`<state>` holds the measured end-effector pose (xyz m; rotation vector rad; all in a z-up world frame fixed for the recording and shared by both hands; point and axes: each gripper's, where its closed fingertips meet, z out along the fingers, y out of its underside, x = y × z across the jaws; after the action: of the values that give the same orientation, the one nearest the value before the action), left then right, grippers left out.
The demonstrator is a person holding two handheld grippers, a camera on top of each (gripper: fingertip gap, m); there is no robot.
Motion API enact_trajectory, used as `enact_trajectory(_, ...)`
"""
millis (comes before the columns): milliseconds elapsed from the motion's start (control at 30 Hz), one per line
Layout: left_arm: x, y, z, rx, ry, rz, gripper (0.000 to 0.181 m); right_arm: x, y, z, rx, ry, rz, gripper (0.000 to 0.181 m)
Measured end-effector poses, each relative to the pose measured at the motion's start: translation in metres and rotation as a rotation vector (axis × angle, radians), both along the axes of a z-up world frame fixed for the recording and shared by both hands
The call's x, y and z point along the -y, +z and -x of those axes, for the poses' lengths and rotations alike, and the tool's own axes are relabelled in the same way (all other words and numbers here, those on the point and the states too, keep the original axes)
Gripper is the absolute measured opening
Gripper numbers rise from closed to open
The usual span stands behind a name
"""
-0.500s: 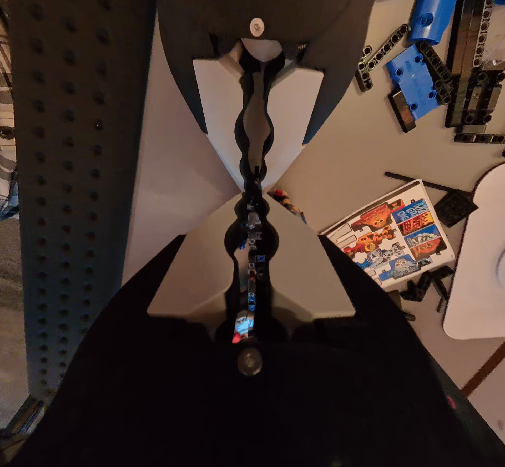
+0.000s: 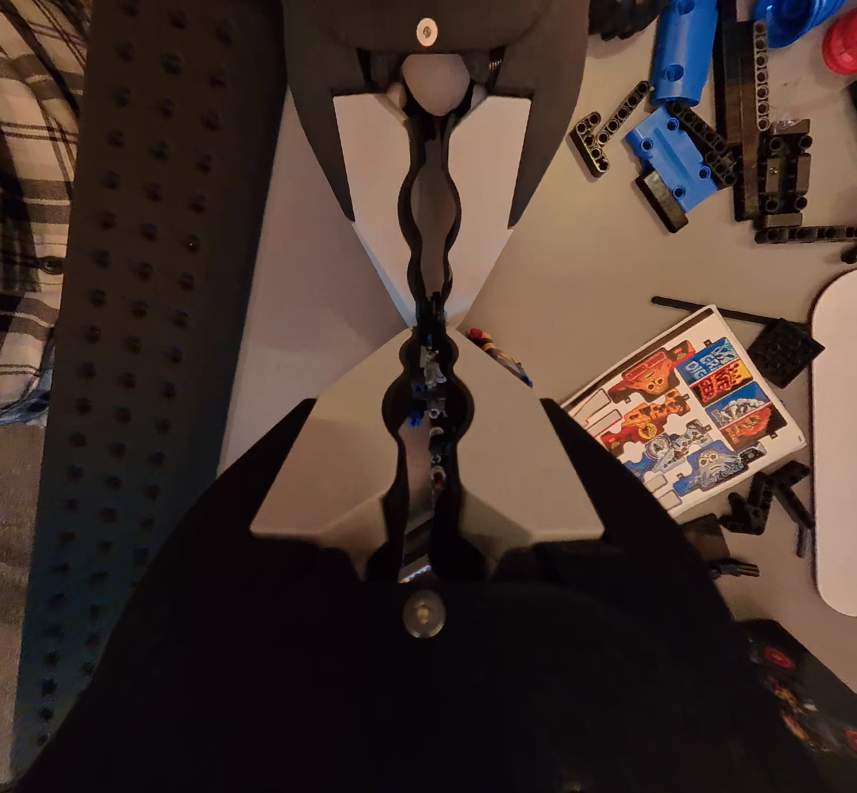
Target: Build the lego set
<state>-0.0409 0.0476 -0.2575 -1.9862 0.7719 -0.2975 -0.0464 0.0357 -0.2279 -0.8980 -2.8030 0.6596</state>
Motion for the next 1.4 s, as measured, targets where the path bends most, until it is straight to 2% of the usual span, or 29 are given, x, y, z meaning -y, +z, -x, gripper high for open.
enact_trajectory(367, 0.0006, 0.0017, -0.0018, 0.015, -0.007, -0.004, 0.006, 0.0014, 0.0038, -0.0018, -0.088, -0.048, 0.166, 0.004)
enact_trajectory(467, 0.0015, -0.0054, 0.0003, -0.012, -0.005, 0.017, 0.006, -0.0005, 0.0063, -0.0030, -0.094, -0.064, 0.223, 0.005)
enact_trajectory(600, 0.0010, -0.0018, -0.0013, 0.027, -0.008, 0.015, 0.005, -0.0036, 0.0056, -0.0025, -0.117, -0.083, 0.244, 0.005)
enact_trajectory(1400, 0.0013, -0.0048, -0.0037, 0.010, -0.012, 0.018, 0.005, 0.0002, -0.0025, -0.0020, -0.165, -0.044, 0.129, 0.006)
